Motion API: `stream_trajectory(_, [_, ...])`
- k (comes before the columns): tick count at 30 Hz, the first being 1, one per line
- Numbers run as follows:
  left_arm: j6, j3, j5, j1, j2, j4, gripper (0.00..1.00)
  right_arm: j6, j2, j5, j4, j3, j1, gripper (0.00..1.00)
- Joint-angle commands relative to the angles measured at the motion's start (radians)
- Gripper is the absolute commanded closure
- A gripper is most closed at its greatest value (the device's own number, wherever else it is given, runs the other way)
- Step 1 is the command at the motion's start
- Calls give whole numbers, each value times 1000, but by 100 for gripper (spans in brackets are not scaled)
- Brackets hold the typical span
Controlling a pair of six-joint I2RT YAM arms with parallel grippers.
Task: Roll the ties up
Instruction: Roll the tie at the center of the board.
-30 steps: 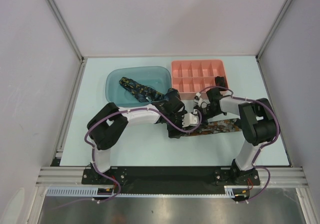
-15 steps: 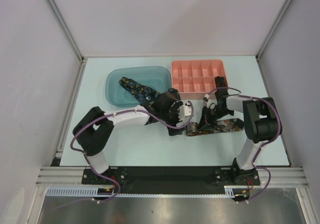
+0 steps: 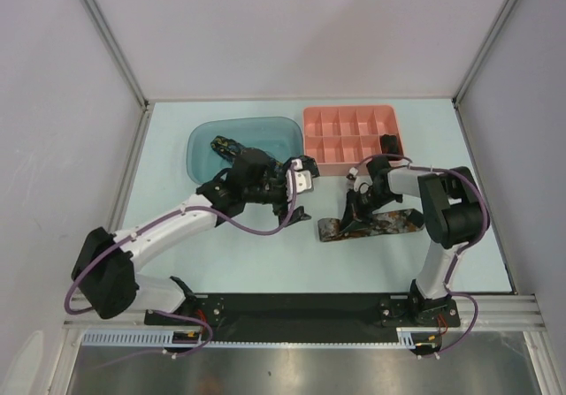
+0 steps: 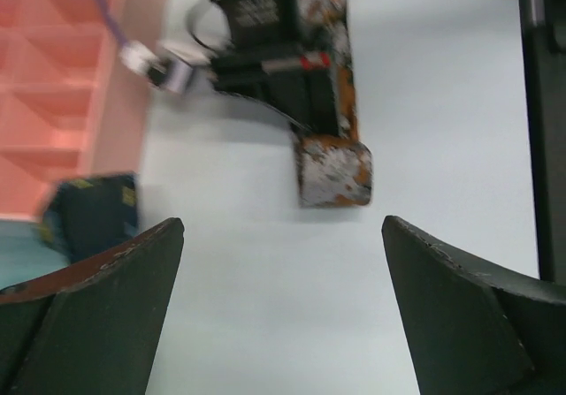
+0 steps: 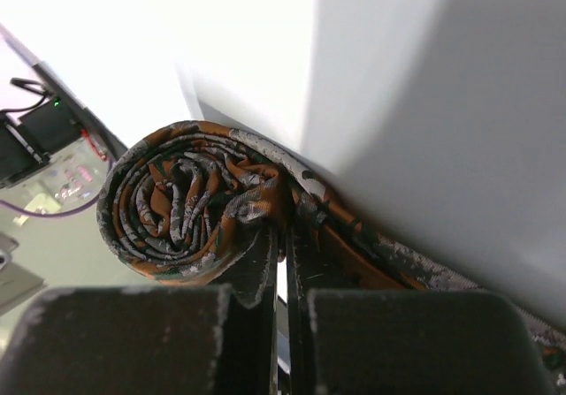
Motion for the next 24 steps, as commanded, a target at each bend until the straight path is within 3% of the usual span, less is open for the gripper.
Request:
stream_trajectory(1, [71, -101, 148, 16, 49, -28, 0, 63, 91, 40, 129, 11, 102, 100])
stream_trajectory(4, [61, -167, 120, 2, 81, 85, 1, 96, 120, 12, 141, 33, 126, 100])
stream_trajectory(9, [70, -134, 40, -19, 218, 159, 1, 114, 140, 0, 147, 44, 140, 100])
stream_trajectory(19, [64, -52, 28, -72, 377, 182, 9, 146, 140, 1, 189, 36, 154, 100])
stream_trajectory(21, [59, -32, 30, -81, 396, 179, 15, 157, 137, 3, 206, 30, 157, 100])
stream_trajectory(22, [65, -20, 27, -84, 416, 173, 24, 162, 138, 1, 212, 30, 159, 100])
stream_trajectory(24, [76, -8, 14, -96, 431, 142, 32, 175, 145, 0, 232, 25, 160, 100])
